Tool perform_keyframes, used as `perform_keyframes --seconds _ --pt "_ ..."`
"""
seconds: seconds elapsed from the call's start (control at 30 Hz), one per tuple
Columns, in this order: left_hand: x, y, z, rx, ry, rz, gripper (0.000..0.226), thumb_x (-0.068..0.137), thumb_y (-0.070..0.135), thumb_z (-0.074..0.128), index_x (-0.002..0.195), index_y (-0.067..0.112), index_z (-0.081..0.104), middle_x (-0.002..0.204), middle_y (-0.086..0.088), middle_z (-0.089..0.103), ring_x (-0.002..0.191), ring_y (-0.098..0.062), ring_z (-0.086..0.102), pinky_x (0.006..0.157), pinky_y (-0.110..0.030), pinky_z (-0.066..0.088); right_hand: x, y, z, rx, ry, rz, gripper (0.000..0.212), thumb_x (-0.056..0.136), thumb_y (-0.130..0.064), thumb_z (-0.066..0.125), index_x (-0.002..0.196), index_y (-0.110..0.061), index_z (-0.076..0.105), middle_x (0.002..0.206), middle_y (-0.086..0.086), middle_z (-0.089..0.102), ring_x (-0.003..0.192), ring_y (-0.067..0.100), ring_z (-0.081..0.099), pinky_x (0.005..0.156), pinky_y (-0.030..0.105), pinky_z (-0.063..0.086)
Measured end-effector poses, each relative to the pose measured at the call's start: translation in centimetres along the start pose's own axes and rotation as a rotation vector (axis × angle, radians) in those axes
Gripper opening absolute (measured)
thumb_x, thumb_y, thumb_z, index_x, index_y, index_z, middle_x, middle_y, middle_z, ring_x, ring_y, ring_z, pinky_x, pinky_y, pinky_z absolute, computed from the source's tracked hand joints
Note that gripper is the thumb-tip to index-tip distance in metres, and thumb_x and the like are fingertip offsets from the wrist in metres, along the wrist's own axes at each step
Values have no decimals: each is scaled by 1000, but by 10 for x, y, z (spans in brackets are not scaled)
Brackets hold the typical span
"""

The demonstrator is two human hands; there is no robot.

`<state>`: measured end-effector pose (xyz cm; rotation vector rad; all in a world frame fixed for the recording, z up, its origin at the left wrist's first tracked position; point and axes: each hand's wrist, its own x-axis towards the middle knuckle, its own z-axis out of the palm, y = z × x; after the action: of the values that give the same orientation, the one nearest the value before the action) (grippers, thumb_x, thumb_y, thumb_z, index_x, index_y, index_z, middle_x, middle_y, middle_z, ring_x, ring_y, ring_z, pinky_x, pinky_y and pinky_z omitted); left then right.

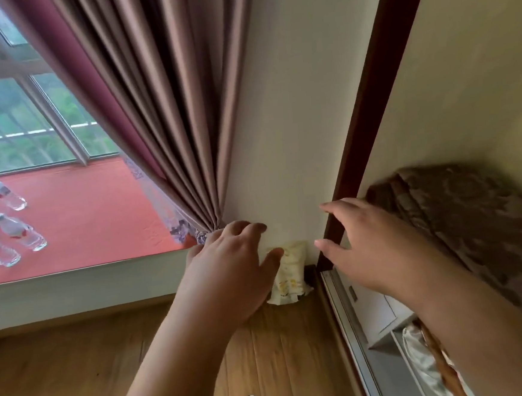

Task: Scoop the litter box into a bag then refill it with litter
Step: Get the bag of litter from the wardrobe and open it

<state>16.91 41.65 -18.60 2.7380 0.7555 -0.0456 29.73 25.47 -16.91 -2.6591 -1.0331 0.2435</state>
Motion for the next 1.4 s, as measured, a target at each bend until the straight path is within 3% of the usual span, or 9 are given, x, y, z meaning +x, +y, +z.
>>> perform_keyframes --seconds 0.2,0.4,0.73,0.97,1.27,1.4 --pt "79 -26 -25 12 5 68 57 98 68 35 151 47 34 159 21 34 150 -15 31 119 -46 28 65 -23 6 25 41 40 62 97 -54 51 152 -36 30 157 -17 32 139 8 40 105 28 40" --pt "132 -47 -22 9 -60 64 57 99 67 36 152 45 35 160 19 34 150 -16 31 119 -46 27 111 -22 17 44 25 89 61 97 -52 53 152 -35 34 156 -14 35 140 9 39 107 32 41" --pt "198 -28 -9 -8 -88 -14 57 98 66 40 151 45 36 160 20 35 150 -15 32 122 -49 27 193 22 16 72 -45 36 64 96 -54 53 153 -34 32 155 -9 38 131 13 51 105 34 46" --pt "249 6 0 -16 -59 -103 56 100 64 41 152 43 36 160 17 37 148 -13 36 119 -47 32 256 64 0 66 -71 -80 63 97 -54 51 153 -35 31 156 -10 37 137 14 45 107 36 46" --pt "316 15 39 -25 -141 -118 56 100 62 43 152 40 38 159 10 40 144 -18 41 113 -45 38 313 112 33 75 -161 -26 62 96 -55 52 152 -34 34 156 -8 38 134 16 49 106 41 46" --pt "341 1 61 -24 -201 -103 56 101 61 45 151 39 41 159 9 41 145 -20 40 117 -50 36 328 119 61 92 -188 20 61 97 -52 54 152 -31 36 156 -6 38 135 17 47 104 34 43"
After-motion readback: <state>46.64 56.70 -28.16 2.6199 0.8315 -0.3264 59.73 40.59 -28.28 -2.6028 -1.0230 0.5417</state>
